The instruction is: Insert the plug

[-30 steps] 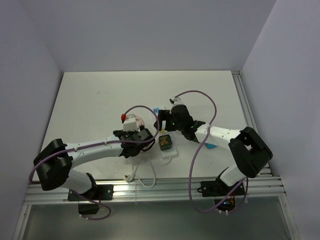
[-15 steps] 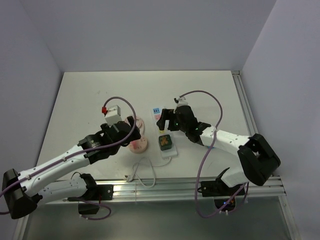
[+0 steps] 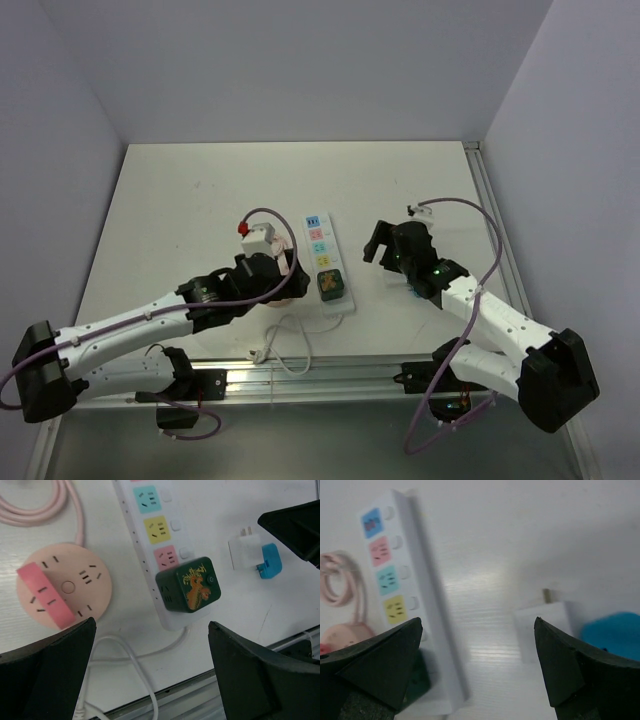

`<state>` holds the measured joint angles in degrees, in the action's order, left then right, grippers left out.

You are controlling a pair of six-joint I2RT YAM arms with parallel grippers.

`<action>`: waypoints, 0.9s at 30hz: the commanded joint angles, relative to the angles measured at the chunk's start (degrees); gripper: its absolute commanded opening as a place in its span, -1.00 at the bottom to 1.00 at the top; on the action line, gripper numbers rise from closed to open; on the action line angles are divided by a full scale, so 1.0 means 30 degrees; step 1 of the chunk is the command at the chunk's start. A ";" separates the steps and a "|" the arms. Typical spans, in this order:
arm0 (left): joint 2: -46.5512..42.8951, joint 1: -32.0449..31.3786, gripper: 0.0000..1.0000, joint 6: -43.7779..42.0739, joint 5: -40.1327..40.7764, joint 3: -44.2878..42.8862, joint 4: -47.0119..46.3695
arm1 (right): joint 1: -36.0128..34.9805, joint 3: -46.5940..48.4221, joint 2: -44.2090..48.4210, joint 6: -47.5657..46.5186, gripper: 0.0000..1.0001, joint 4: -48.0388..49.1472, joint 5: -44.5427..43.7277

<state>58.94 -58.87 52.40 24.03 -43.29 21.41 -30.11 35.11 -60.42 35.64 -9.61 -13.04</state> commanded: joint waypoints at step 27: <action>0.6371 0.0168 0.99 0.3131 -0.0305 0.0892 -0.3855 | 0.3591 -0.0161 -0.3473 -0.0599 0.83 -0.2160 0.2646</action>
<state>78.72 -60.58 62.39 22.24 -39.35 10.94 -19.35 32.60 -71.31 35.00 -17.34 -5.72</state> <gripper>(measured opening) 0.995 0.928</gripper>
